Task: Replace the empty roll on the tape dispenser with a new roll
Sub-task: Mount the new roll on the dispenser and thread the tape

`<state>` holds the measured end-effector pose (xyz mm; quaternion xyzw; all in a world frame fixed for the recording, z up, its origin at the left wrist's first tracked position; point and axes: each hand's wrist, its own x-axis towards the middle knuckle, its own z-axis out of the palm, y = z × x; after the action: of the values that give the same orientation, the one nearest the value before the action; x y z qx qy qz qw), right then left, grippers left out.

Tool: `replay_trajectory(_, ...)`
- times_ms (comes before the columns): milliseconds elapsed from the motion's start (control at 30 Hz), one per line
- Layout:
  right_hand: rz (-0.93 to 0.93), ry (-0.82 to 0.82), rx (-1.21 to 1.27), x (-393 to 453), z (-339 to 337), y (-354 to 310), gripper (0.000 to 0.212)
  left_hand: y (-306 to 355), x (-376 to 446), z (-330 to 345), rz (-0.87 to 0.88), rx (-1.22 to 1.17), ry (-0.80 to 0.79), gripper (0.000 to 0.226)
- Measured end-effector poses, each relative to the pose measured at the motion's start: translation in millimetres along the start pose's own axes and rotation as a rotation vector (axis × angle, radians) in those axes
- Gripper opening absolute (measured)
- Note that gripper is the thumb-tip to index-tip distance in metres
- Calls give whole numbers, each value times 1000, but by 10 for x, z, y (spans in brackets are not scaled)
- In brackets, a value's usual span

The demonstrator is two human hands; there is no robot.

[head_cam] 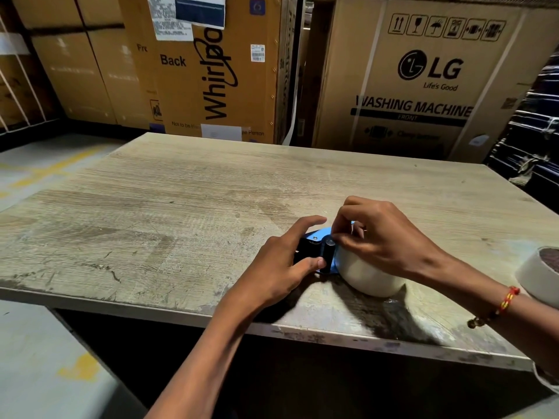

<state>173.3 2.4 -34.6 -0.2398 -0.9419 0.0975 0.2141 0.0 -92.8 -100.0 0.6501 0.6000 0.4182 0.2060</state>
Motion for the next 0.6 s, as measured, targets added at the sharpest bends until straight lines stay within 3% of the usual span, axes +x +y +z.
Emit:
replay_trajectory(233,-61,60,-2,-38,74,33,3,-6,8,-25,-15,-35,-22,53)
replay_trajectory(600,-165,-5,51,121,42,122,6,-7,34,-92,-7,-57,-78,35)
